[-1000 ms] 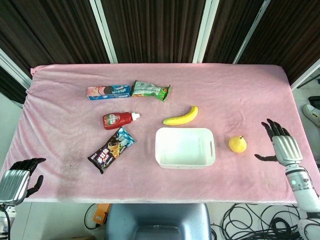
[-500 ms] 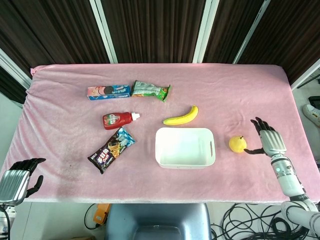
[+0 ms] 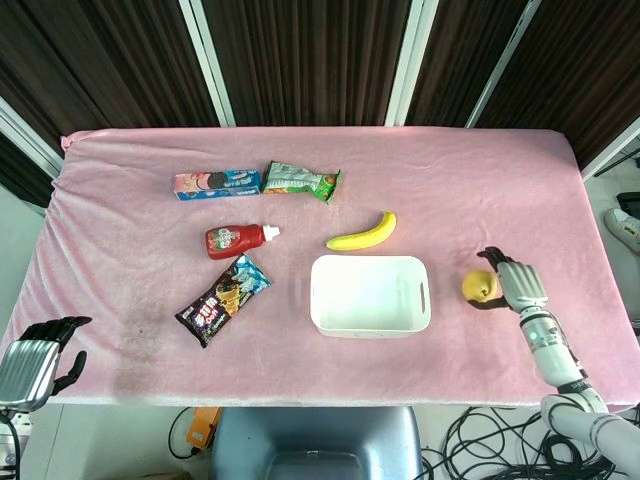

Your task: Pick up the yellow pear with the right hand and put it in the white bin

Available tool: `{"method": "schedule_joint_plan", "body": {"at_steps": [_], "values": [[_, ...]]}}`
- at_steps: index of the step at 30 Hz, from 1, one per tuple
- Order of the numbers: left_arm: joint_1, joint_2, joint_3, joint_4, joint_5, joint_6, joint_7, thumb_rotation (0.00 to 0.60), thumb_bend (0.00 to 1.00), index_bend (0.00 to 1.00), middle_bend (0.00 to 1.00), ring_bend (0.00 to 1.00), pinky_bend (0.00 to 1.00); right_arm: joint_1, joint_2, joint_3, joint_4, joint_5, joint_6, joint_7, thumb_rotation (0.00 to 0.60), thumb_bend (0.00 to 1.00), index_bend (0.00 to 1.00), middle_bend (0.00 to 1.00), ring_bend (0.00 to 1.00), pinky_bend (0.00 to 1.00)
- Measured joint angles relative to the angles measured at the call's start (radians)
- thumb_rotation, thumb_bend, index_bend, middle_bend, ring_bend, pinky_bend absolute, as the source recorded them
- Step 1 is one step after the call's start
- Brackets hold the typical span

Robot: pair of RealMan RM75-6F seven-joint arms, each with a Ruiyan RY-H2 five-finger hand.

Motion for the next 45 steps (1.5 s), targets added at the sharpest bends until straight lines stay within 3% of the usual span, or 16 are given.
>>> {"method": "schedule_joint_plan", "body": {"at_steps": [3, 8, 10, 16, 20, 25, 30, 33, 36, 41, 45], "values": [[0.001, 0.001, 0.0, 0.0, 0.001, 0.002, -0.001, 0.6, 0.45, 0.28, 0.33, 0.31, 0.34, 0.0, -0.027, -0.001, 0.033, -0.013, 0.021, 0.012, 0.6, 0.27, 0.53, 0.4, 0.51, 0.68], [0.001, 0.0, 0.0, 0.001, 0.003, 0.005, -0.002, 0.6, 0.45, 0.28, 0.33, 0.31, 0.34, -0.005, -0.061, -0.003, 0.081, -0.038, 0.065, 0.04, 0.6, 0.63, 0.72, 0.52, 0.65, 0.8], [0.002, 0.0, 0.0, 0.001, 0.001, 0.004, -0.002, 0.6, 0.45, 0.28, 0.33, 0.31, 0.34, -0.009, -0.068, -0.003, 0.093, -0.046, 0.086, 0.052, 0.6, 0.73, 0.77, 0.55, 0.67, 0.82], [0.002, 0.0, 0.0, 0.0, 0.002, 0.005, 0.0, 0.6, 0.45, 0.28, 0.33, 0.31, 0.34, -0.029, -0.078, 0.008, 0.103, -0.071, 0.201, 0.069, 0.6, 0.79, 0.79, 0.56, 0.68, 0.83], [0.001, 0.0, 0.0, -0.001, 0.001, 0.003, 0.003, 0.6, 0.45, 0.28, 0.33, 0.31, 0.34, -0.048, -0.083, 0.026, 0.088, -0.092, 0.342, 0.05, 0.6, 0.79, 0.79, 0.56, 0.68, 0.83], [0.001, 0.0, 0.001, -0.002, 0.002, 0.002, 0.006, 0.6, 0.45, 0.28, 0.33, 0.31, 0.34, -0.068, -0.059, 0.041, -0.027, -0.151, 0.539, 0.02, 0.6, 0.79, 0.79, 0.56, 0.68, 0.83], [0.001, -0.001, 0.0, -0.002, 0.002, 0.004, 0.006, 0.6, 0.45, 0.28, 0.33, 0.31, 0.34, -0.065, 0.001, 0.038, -0.223, -0.213, 0.575, -0.013, 0.6, 0.79, 0.76, 0.56, 0.68, 0.83], [0.002, 0.0, 0.0, -0.002, 0.002, 0.006, 0.004, 0.6, 0.45, 0.28, 0.33, 0.31, 0.34, -0.044, 0.037, 0.028, -0.327, -0.245, 0.546, -0.028, 0.6, 0.74, 0.68, 0.56, 0.63, 0.81], [0.002, 0.0, 0.001, -0.001, 0.003, 0.006, 0.003, 0.6, 0.45, 0.28, 0.33, 0.31, 0.34, -0.015, 0.063, 0.015, -0.385, -0.263, 0.477, -0.026, 0.6, 0.61, 0.53, 0.47, 0.53, 0.73], [0.003, 0.001, 0.001, -0.001, 0.004, 0.008, 0.001, 0.6, 0.45, 0.28, 0.33, 0.31, 0.34, 0.038, 0.089, -0.007, -0.451, -0.269, 0.348, -0.041, 0.6, 0.36, 0.29, 0.26, 0.25, 0.48], [0.005, 0.002, 0.001, -0.002, 0.004, 0.011, -0.002, 0.6, 0.45, 0.28, 0.33, 0.31, 0.34, 0.062, 0.107, -0.03, -0.486, -0.266, 0.298, -0.063, 0.6, 0.26, 0.14, 0.12, 0.07, 0.29]]}}
